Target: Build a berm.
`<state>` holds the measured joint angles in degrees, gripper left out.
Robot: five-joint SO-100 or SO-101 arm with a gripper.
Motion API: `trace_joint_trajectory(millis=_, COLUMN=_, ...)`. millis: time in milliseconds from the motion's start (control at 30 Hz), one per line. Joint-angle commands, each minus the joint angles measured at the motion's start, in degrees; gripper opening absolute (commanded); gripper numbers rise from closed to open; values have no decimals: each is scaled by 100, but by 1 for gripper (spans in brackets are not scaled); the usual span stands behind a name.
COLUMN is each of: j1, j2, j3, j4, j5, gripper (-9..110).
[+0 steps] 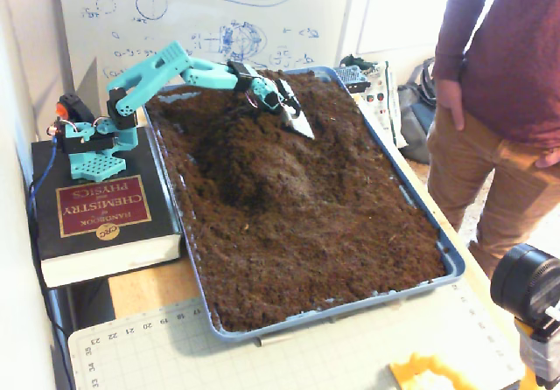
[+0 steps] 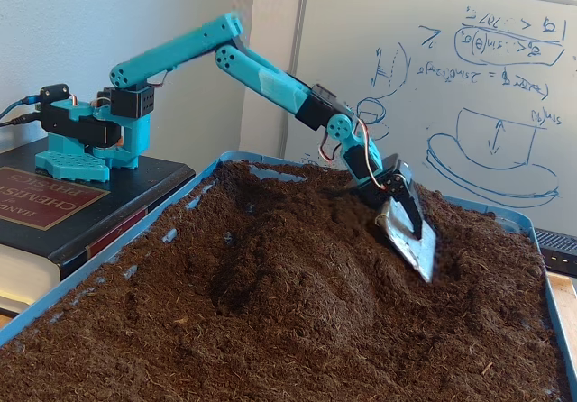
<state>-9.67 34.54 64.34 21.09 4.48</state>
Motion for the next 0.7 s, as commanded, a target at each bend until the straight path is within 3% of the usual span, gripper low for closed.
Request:
trace_joint_trajectory(millis=0, j1=88, j2=404, j3=1274, j4=97, j5=-79, gripper=0)
trace_joint_trajectory(millis=333, j1=88, j2=1362, j3=2804, j4=62, j5=-79, gripper=0)
trace_joint_trajectory(millis=667, j1=88, j2=2355, j3=3217, j4=62, j5=-79, gripper=0)
